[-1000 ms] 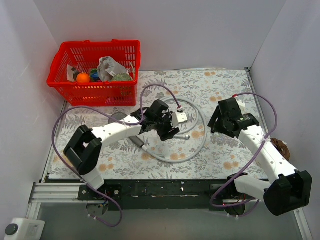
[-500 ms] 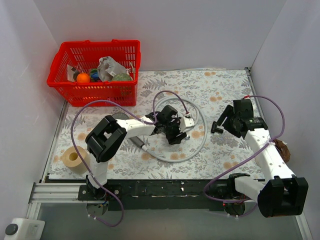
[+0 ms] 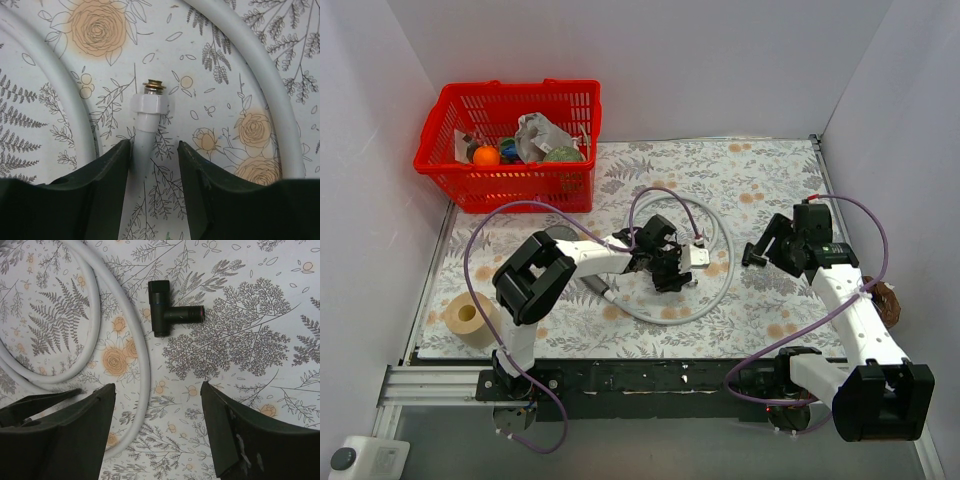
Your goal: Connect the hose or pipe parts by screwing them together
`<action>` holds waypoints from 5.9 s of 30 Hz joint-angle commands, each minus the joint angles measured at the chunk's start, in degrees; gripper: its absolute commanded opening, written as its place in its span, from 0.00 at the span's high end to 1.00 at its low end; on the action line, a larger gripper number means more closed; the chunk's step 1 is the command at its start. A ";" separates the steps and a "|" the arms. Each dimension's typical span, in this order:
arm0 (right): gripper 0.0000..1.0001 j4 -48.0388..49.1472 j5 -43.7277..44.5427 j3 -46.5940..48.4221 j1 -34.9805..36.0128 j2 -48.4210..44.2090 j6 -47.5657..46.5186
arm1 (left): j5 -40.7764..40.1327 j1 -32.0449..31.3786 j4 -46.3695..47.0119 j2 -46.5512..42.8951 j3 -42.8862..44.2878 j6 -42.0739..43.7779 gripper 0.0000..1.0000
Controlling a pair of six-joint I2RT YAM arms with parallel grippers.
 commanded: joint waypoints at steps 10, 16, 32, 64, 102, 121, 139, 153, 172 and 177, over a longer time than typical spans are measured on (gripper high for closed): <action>0.24 2.82 -3.00 -1.50 -1.31 -1.28 -1.42 | 6.06 -1.24 -8.26 -6.71 -3.38 5.50 0.49; 0.22 3.52 -2.92 -2.55 -1.57 0.13 -0.90 | 5.10 -2.12 -8.26 -4.17 -0.84 5.41 0.26; 0.24 4.22 -5.02 -3.61 -1.84 -0.22 -1.16 | 3.08 -2.38 -5.19 2.43 4.00 7.60 0.26; 0.26 4.66 -5.90 -5.19 -3.07 -0.66 -0.98 | -0.79 -4.49 -5.36 3.39 3.03 11.03 0.41; 0.30 5.54 -8.89 -5.10 -3.42 -0.05 -1.07 | 0.88 -1.85 -14.41 6.12 6.64 18.77 0.55; 0.34 6.07 -9.86 -5.98 -5.00 -0.22 -1.16 | -0.08 -3.61 -14.94 7.70 8.22 20.00 0.55; 0.24 5.28 -4.16 -4.49 -5.35 3.73 0.77 | -0.18 -3.70 -12.66 4.98 7.78 15.70 1.00; 0.29 6.25 8.68 5.95 -4.03 22.16 2.18 | 7.73 -0.71 -9.05 -19.97 7.61 -2.49 1.00; 0.38 -8.43 12.91 29.34 3.70 47.59 -4.50 | 18.28 5.88 2.72 -43.89 -12.68 -22.18 1.00; 0.39 -11.94 11.94 31.98 3.70 49.61 -6.17 | 18.63 6.94 10.17 -48.81 -19.63 -25.00 1.00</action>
